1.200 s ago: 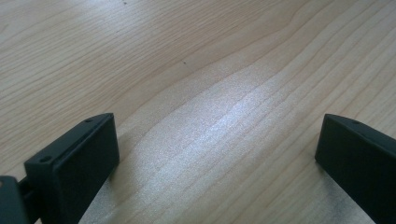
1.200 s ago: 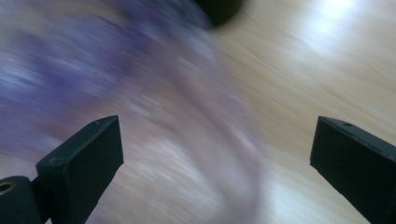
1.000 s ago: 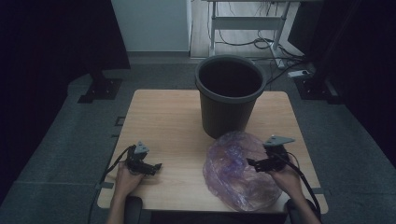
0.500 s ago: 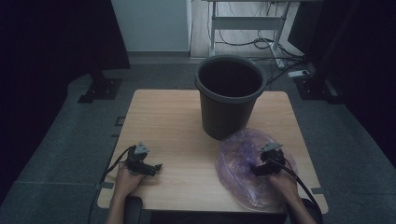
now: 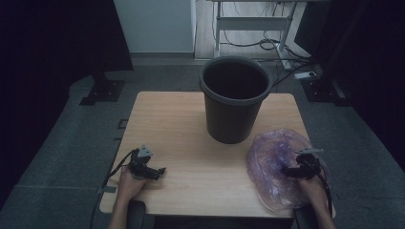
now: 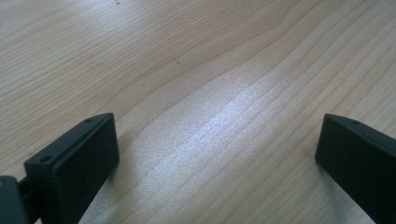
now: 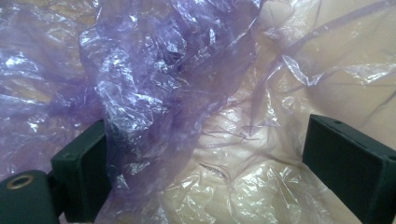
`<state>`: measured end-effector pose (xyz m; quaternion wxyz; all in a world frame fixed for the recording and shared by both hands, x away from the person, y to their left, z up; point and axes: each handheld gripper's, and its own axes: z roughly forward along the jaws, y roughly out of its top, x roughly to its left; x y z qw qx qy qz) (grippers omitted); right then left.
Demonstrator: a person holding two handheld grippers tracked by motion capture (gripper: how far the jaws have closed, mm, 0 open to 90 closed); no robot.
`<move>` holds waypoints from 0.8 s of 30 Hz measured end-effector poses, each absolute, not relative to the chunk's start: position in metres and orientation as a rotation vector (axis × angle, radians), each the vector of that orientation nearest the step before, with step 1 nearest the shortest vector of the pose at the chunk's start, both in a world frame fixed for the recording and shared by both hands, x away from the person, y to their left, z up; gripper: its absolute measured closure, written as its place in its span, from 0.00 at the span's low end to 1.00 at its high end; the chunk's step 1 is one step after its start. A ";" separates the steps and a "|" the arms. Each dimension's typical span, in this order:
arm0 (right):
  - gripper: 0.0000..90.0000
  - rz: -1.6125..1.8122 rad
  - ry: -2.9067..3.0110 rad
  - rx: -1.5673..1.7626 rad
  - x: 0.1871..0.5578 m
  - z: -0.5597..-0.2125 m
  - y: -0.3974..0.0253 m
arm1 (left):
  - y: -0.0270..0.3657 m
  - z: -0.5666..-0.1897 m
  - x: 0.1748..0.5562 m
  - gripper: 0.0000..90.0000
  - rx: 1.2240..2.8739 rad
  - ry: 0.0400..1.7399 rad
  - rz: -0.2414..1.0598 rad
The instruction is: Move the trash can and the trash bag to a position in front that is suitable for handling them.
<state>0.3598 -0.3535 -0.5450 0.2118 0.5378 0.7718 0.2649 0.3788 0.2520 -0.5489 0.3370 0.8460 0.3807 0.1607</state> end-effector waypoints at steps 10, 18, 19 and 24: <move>0.08 0.753 2.113 1.523 0.351 -0.545 -0.370 | 0.251 -0.549 0.379 0.00 2.202 1.000 0.422; 0.00 0.847 2.150 1.457 0.348 -0.526 -0.361 | 0.251 -0.545 0.380 0.00 2.215 0.988 0.417; 0.00 0.855 2.154 1.447 0.346 -0.522 -0.360 | 0.250 -0.543 0.381 0.00 2.215 0.985 0.427; 0.00 0.912 2.156 1.385 0.338 -0.499 -0.357 | 0.242 -0.519 0.392 0.00 2.138 0.942 0.419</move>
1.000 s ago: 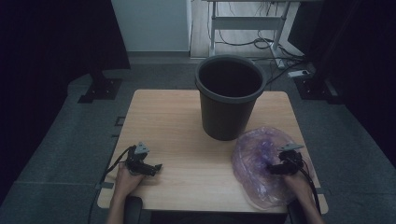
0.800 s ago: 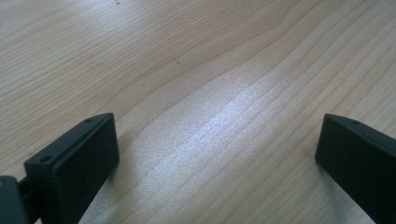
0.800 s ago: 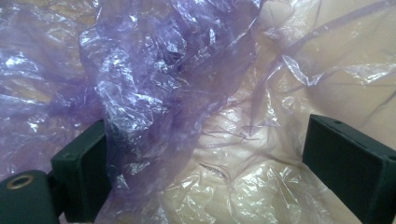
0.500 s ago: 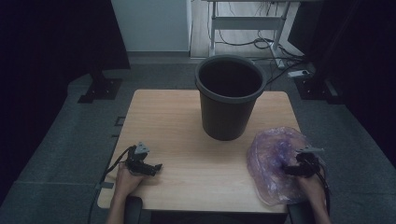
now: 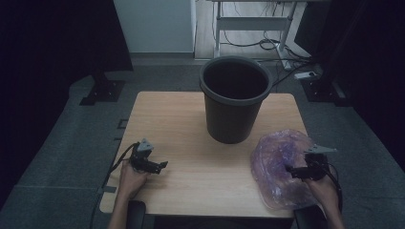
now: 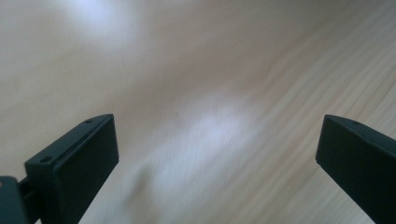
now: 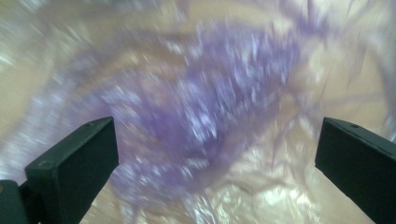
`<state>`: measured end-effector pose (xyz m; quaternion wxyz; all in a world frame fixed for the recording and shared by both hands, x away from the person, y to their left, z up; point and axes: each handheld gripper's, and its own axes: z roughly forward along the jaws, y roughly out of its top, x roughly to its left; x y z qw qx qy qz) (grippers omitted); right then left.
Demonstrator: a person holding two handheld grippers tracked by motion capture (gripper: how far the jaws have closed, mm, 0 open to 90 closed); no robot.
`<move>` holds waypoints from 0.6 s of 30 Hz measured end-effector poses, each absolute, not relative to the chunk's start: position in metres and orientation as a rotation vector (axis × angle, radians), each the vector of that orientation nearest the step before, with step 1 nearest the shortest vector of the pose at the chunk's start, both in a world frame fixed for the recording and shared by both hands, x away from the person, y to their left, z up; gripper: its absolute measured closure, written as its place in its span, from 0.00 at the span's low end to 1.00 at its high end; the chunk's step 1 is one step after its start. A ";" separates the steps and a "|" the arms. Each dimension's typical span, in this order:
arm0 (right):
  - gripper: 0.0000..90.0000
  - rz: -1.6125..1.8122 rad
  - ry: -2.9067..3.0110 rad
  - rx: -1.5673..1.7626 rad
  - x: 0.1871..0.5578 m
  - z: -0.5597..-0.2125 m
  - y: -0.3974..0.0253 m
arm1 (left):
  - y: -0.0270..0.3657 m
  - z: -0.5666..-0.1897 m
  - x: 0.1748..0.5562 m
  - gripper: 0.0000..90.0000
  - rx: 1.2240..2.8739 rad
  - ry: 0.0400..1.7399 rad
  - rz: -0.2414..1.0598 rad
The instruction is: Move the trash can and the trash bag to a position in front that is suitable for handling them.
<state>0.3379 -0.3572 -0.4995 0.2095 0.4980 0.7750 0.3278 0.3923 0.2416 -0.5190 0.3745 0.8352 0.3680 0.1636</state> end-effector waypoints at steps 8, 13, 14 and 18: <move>0.00 1.039 2.190 1.154 0.357 -0.459 -0.338 | 0.212 -0.480 0.425 0.00 2.093 0.833 0.393; 0.00 1.066 2.242 1.075 0.380 -0.441 -0.322 | 0.193 -0.463 0.450 0.00 2.126 0.771 0.389; 0.00 1.077 2.248 1.061 0.385 -0.438 -0.319 | 0.189 -0.460 0.455 0.00 2.126 0.759 0.382; 0.00 1.094 2.265 1.000 0.408 -0.432 -0.308 | 0.168 -0.447 0.473 0.00 2.133 0.693 0.346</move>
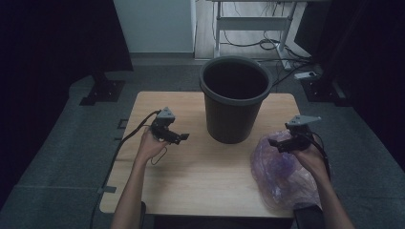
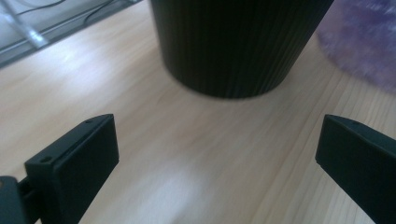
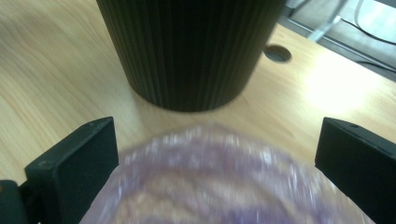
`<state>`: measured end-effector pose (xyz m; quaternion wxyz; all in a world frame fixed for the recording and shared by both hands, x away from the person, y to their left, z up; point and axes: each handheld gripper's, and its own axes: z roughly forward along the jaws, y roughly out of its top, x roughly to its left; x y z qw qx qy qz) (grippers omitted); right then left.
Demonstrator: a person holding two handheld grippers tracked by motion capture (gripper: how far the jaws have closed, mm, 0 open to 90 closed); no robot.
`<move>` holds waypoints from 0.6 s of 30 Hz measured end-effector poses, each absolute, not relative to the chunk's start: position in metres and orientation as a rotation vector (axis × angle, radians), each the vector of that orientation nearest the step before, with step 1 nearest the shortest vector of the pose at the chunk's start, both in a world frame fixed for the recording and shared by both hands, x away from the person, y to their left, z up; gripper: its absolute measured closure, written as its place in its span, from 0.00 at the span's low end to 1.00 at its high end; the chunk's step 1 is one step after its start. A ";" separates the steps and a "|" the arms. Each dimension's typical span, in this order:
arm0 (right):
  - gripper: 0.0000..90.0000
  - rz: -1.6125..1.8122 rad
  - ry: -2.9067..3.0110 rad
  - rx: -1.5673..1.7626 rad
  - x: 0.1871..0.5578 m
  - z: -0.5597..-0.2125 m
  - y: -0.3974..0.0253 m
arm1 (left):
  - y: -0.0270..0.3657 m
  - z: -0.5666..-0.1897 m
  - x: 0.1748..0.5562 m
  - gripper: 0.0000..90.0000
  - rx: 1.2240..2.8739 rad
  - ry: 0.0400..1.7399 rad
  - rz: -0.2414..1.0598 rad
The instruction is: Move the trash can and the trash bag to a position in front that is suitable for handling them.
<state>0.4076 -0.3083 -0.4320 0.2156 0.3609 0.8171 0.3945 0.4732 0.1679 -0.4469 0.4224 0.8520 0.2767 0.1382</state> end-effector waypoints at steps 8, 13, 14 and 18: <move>0.00 1.176 2.334 0.935 0.453 -0.427 -0.290 | 0.127 -0.432 0.510 0.00 2.133 0.581 0.291; 0.00 1.133 2.387 0.830 0.481 -0.430 -0.279 | 0.105 -0.434 0.530 0.00 2.187 0.515 0.298; 0.00 1.133 2.387 0.830 0.481 -0.430 -0.279 | 0.102 -0.435 0.534 0.00 2.193 0.502 0.295; 0.00 1.134 2.461 0.785 0.498 -0.438 -0.273 | 0.095 -0.437 0.542 0.00 2.152 0.445 0.248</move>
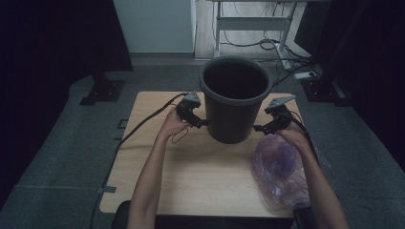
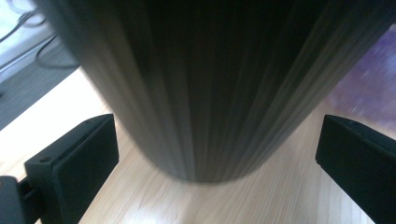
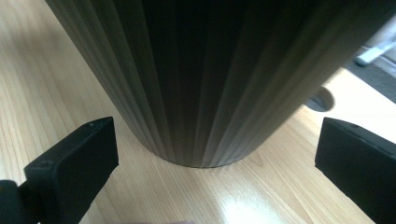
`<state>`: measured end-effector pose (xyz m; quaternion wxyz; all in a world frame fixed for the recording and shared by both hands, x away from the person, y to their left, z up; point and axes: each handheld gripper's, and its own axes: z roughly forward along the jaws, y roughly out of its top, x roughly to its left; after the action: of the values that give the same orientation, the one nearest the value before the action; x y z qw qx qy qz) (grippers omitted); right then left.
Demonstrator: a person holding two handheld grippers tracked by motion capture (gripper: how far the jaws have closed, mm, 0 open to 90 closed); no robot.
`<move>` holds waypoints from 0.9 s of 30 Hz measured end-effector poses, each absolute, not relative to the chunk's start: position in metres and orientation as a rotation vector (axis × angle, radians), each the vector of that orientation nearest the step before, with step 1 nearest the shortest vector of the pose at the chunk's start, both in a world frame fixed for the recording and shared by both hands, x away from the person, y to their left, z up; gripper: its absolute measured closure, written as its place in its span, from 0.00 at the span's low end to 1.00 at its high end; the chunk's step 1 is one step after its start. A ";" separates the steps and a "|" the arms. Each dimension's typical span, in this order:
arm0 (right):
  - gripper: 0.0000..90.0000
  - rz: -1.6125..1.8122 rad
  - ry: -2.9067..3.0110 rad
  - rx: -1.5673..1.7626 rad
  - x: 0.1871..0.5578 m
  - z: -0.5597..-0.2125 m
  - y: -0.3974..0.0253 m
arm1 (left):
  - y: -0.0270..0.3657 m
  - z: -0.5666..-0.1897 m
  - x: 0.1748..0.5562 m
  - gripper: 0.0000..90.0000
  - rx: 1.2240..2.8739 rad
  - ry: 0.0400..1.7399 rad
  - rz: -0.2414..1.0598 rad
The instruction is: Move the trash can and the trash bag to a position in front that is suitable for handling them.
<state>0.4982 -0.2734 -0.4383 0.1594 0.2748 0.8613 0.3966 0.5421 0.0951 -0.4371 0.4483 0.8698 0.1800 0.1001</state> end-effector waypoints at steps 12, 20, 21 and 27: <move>0.00 1.160 2.459 0.714 0.504 -0.448 -0.259 | 0.092 -0.440 0.538 0.00 2.078 0.425 0.260; 0.00 1.190 2.482 0.664 0.473 -0.449 -0.254 | 0.103 -0.439 0.510 0.00 2.077 0.421 0.228; 0.00 1.190 2.482 0.664 0.473 -0.449 -0.254 | 0.105 -0.439 0.505 0.00 2.076 0.422 0.225; 0.00 1.192 2.488 0.632 0.442 -0.449 -0.244 | 0.116 -0.438 0.467 0.00 2.080 0.438 0.217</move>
<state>0.4416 -0.2444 -0.4493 0.1548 0.2206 0.8685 0.4161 0.4669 0.1164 -0.4382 0.4816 0.8531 0.1797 0.0891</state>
